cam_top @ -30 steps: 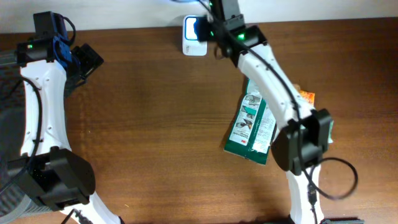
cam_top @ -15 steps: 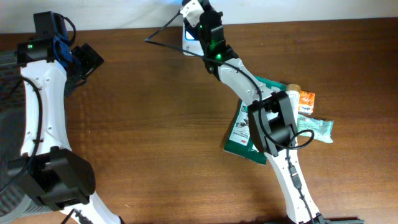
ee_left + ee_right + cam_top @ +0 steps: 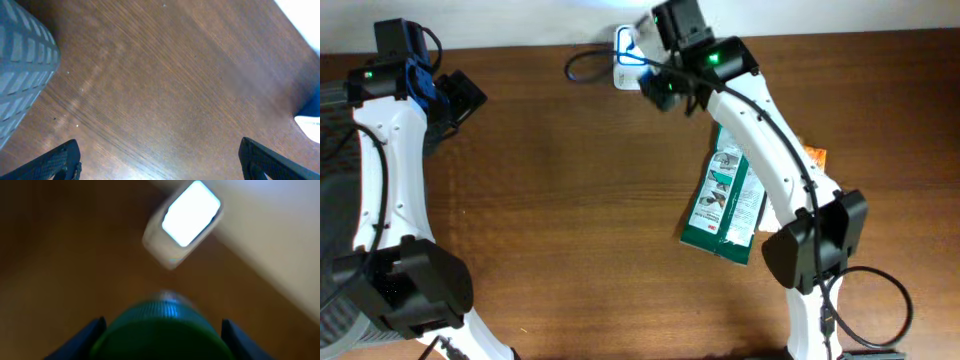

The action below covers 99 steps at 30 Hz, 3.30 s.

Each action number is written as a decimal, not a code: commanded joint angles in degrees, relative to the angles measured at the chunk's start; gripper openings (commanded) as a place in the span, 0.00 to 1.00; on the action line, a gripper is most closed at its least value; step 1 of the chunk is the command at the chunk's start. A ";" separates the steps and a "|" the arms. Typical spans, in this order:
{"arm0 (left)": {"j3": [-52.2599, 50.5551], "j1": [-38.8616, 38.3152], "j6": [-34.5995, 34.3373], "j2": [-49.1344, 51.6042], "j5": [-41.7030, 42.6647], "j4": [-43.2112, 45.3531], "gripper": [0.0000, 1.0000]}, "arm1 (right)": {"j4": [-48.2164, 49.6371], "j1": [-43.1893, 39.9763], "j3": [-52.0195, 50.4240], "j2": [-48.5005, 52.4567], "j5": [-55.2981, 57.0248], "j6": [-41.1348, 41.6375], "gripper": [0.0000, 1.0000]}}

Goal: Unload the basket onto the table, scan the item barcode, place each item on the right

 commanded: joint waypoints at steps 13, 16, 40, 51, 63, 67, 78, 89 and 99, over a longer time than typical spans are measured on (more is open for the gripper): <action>0.90 0.11 0.92 -0.87 -0.42 -0.04 0.99 | -5.57 -27.52 -3.19 13.49 -3.17 10.93 0.42; 0.90 0.11 0.92 -0.87 -0.42 -0.04 0.99 | -0.59 -29.24 -3.21 13.49 -3.67 13.99 0.43; 0.90 0.11 0.92 -0.87 -0.42 -0.04 0.99 | -39.41 -22.58 18.78 -24.11 -6.58 13.99 0.98; 0.90 0.11 0.92 -0.87 -0.42 -0.04 0.99 | 2.08 -19.43 -29.62 -55.19 -0.96 13.77 0.98; 0.90 0.11 0.92 -0.87 -0.42 -0.04 0.99 | 59.69 -19.41 -116.06 -111.93 -1.40 13.99 0.98; 0.90 0.11 0.92 -0.87 -0.42 -0.04 0.99 | 59.71 -18.62 -122.51 -116.83 -1.64 13.99 0.99; 0.90 0.11 0.92 -0.87 -0.42 -0.04 0.99 | 53.42 -18.40 -126.53 -122.77 -2.01 13.97 0.98; 0.87 -0.39 0.92 -3.17 -0.42 -0.04 0.99 | 53.42 -18.40 -126.53 -122.77 -2.01 13.97 0.98; -45.70 -1.29 0.90 -57.09 -20.41 14.19 0.99 | 53.42 -18.40 -126.53 -122.77 -2.01 13.97 0.98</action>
